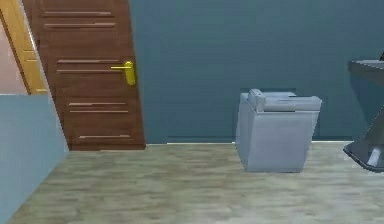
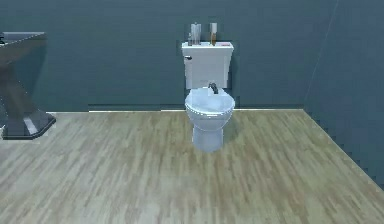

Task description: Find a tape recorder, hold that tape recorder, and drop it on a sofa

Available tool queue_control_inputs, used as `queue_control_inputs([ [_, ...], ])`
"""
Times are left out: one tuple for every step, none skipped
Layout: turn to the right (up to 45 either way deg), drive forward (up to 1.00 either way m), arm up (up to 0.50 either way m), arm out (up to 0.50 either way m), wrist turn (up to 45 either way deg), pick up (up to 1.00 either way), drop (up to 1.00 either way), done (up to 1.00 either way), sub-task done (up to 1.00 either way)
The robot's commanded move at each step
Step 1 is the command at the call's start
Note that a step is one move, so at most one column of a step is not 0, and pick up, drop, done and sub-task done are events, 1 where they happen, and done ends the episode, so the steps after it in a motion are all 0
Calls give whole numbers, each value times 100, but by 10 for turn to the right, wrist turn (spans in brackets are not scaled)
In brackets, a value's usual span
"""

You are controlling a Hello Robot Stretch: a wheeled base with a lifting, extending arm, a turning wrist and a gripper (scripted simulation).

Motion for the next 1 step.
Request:
queue_control_inputs([
  [0, 65, 0, 0, 0, 0, 0, 0, 0],
])
